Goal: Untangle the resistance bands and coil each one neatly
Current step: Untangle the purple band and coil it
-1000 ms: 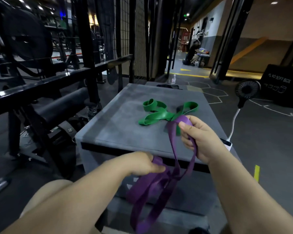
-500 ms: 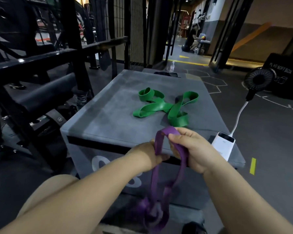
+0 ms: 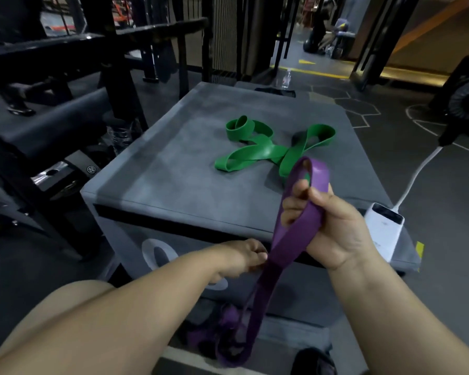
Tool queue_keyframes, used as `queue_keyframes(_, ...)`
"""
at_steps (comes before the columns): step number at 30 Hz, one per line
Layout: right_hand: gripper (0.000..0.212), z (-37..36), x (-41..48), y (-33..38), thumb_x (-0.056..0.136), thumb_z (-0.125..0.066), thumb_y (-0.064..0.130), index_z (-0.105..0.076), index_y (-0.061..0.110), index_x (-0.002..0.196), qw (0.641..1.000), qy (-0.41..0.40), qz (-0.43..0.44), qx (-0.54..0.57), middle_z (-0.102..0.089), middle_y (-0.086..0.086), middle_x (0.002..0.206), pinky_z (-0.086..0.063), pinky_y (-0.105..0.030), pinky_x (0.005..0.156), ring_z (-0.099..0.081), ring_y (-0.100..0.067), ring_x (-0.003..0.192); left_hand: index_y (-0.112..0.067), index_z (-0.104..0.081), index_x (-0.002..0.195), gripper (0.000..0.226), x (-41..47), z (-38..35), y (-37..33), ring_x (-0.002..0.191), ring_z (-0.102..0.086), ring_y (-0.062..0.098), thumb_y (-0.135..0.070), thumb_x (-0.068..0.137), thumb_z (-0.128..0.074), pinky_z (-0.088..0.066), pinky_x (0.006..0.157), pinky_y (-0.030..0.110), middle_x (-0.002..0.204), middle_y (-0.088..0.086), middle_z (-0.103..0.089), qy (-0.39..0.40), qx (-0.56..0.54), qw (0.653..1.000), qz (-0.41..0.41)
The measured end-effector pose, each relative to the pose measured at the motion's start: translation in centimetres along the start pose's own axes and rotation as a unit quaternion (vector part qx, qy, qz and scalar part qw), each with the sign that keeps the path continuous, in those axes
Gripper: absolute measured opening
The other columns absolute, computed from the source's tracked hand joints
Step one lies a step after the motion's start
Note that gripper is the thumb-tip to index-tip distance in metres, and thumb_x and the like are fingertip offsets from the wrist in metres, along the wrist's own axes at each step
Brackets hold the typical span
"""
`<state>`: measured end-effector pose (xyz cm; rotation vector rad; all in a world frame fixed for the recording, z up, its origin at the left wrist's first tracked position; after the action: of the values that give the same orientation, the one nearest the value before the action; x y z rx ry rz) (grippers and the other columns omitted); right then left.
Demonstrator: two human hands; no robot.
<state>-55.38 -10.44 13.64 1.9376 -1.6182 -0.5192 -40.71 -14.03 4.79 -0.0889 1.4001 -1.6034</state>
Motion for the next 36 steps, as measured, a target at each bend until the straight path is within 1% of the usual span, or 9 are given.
queue_keyframes(6, 0.034, 0.2, 0.4, 0.5, 0.062, -0.083, 0.006, -0.069, 0.017, 0.091, 0.998, 0.051, -0.005, 0.048, -0.066, 0.009, 0.078, -0.044, -0.020, 0.061, -0.051, -0.008, 0.065, -0.027, -0.051, 0.114, 0.020, 0.9, -1.4, 0.6, 0.098, -0.058, 0.009, -0.038, 0.096, -0.052, -0.043, 0.079, 0.022, 0.104, -0.005, -0.061, 0.023, -0.012, 1.000, 0.002)
queue_keyframes(8, 0.027, 0.1, 0.4, 1.0, 0.069, -0.079, 0.008, -0.071, 0.019, 0.093, 0.996, 0.068, 0.006, 0.053, -0.067, 0.011, 0.080, -0.042, -0.018, 0.064, -0.050, -0.007, 0.067, -0.023, -0.054, 0.123, 0.028, 0.8, -1.5, 0.6, 0.101, -0.055, 0.008, -0.035, 0.099, -0.048, -0.044, 0.085, 0.021, 0.112, -0.006, -0.060, 0.027, 0.005, 1.000, 0.003)
queue_keyframes(11, 0.021, 0.0, 0.0, 2.3, 0.071, -0.078, 0.013, -0.070, 0.021, 0.088, 0.997, 0.069, 0.034, 0.021, -0.067, 0.011, 0.081, -0.042, -0.018, 0.062, -0.050, -0.007, 0.066, -0.025, -0.057, 0.111, 0.025, 0.7, -1.6, 0.5, 0.093, -0.052, 0.008, -0.041, 0.100, -0.042, -0.042, 0.086, 0.025, 0.107, -0.005, -0.060, 0.015, 0.014, 1.000, 0.016)
queue_keyframes(14, 0.023, 0.0, -0.4, 2.7, 0.071, -0.075, 0.023, -0.071, 0.024, 0.093, 0.996, 0.031, 0.045, -0.073, -0.063, 0.006, 0.076, -0.045, -0.021, 0.061, -0.052, -0.010, 0.067, -0.022, -0.056, 0.106, 0.029, 0.3, -1.9, 0.4, 0.086, -0.051, 0.011, -0.040, 0.102, -0.035, -0.040, 0.079, 0.026, 0.092, -0.005, -0.057, -0.031, -0.004, 0.999, 0.015)
queue_keyframes(18, 0.032, 0.0, -0.8, 2.0, 0.083, -0.052, 0.021, -0.063, 0.025, 0.113, 0.986, -0.072, 0.053, -0.141, -0.048, 0.001, 0.060, -0.054, -0.033, 0.061, -0.056, -0.018, 0.062, -0.027, -0.053, 0.114, 0.027, -0.4, -1.2, 0.0, 0.112, -0.055, 0.021, -0.043, 0.101, -0.037, -0.034, 0.087, 0.025, 0.115, -0.002, -0.061, -0.187, 0.100, 0.977, -0.025)
queue_keyframes(21, 0.044, -0.2, -1.1, 2.1, 0.083, -0.048, 0.017, -0.052, 0.021, 0.127, 0.981, -0.083, 0.045, -0.168, -0.041, 0.002, 0.060, -0.043, -0.027, 0.046, -0.041, -0.012, 0.045, -0.024, -0.046, 0.118, 0.026, -0.6, -0.1, -0.2, 0.108, -0.058, 0.025, -0.040, 0.098, -0.045, -0.042, 0.084, 0.029, 0.115, 0.004, -0.061, -0.275, 0.117, 0.952, -0.069)
queue_keyframes(30, 0.062, 0.4, -2.5, 5.2, 0.070, -0.063, 0.019, -0.050, 0.007, 0.129, 0.988, -0.023, 0.057, -0.141, -0.045, 0.002, 0.064, -0.037, -0.020, 0.038, -0.037, -0.005, 0.039, -0.022, -0.035, 0.118, 0.031, -1.4, 1.9, -0.6, 0.108, -0.050, 0.018, -0.031, 0.094, -0.053, -0.043, 0.091, 0.032, 0.123, -0.002, -0.046, -0.242, 0.033, 0.965, -0.095)
queue_keyframes(33, 0.047, 1.0, -2.2, 4.3, 0.079, -0.054, 0.012, -0.052, 0.008, 0.126, 0.980, -0.056, 0.067, -0.180, -0.047, -0.001, 0.063, -0.037, -0.024, 0.045, -0.039, -0.011, 0.046, -0.020, -0.031, 0.113, 0.034, -1.8, 2.4, -1.2, 0.099, -0.049, 0.017, -0.019, 0.088, -0.055, -0.040, 0.080, 0.030, 0.117, 0.001, -0.048, -0.223, 0.000, 0.970, -0.093)
queue_keyframes(36, 0.033, 1.7, -1.3, 2.0, 0.090, -0.044, 0.000, -0.055, 0.011, 0.119, 0.965, -0.105, 0.062, -0.233, -0.053, -0.002, 0.063, -0.039, -0.027, 0.055, -0.046, -0.015, 0.056, -0.020, -0.029, 0.109, 0.032, -2.4, 1.7, -1.6, 0.088, -0.048, 0.016, -0.015, 0.085, -0.050, -0.039, 0.073, 0.030, 0.099, -0.001, -0.047, -0.167, 0.053, 0.978, -0.111)
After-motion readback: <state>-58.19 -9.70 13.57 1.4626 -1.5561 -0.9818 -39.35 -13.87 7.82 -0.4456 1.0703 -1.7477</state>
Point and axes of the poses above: each hand's wrist, its own x-axis towards the middle knuckle, its own z-axis out of the back of the hand, y = z × x, the point moved 1 cm from there along x, towards the middle knuckle
